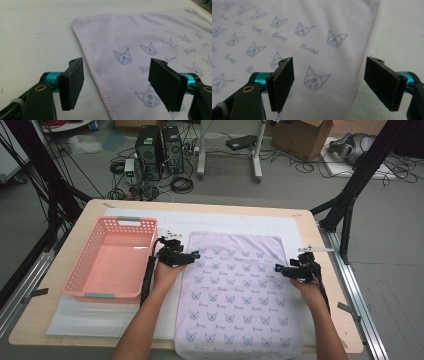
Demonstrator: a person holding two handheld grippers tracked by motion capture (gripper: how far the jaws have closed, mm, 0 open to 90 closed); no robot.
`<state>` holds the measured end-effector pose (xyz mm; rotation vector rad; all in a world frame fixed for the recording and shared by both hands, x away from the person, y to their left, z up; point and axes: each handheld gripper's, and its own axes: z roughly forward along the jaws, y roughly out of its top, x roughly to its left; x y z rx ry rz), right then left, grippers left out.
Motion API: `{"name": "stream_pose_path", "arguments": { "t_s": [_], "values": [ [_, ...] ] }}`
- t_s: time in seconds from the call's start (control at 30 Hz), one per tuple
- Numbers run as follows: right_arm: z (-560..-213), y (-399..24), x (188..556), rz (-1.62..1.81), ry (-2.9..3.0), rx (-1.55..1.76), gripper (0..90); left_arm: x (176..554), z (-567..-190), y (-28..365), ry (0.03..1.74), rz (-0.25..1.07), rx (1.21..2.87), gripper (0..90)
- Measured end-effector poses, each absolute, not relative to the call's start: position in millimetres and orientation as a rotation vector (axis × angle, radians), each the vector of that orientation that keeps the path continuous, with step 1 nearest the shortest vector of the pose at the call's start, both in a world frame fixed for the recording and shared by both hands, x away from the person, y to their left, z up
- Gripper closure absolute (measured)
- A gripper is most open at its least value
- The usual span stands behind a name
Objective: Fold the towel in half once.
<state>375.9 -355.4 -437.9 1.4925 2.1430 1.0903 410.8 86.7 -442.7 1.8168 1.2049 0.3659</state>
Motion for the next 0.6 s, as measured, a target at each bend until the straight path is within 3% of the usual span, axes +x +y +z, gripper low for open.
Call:
{"name": "stream_pose_path", "arguments": {
  "t_s": [0.13,0.23,0.37,0.43,0.5,0.6],
  "values": [
    [-439.3,-355.0,382.2,0.999,2.117,1.513,26.6,412.5,-451.2,80.6,1.182,0.377,1.900,36.4],
    [-442.5,-356.1,385.3,0.969,2.116,1.520,32.3,409.8,-450.6,74.3,1.132,0.459,1.979,37.1],
    [-443.7,-351.4,386.1,0.906,2.133,1.476,38.7,408.4,-449.3,74.2,1.122,0.487,1.997,54.8],
    [-443.0,-351.8,385.5,0.891,2.116,1.487,46.1,407.3,-448.6,72.7,1.116,0.477,2.000,60.8],
    [-440.8,-353.1,384.3,0.914,2.130,1.488,71.9,406.7,-448.4,72.3,1.106,0.439,1.997,75.1],
    [-440.2,-349.7,384.3,0.916,2.158,1.463,80.8,408.3,-448.5,74.0,1.152,0.384,1.959,85.4]
  ]
}}
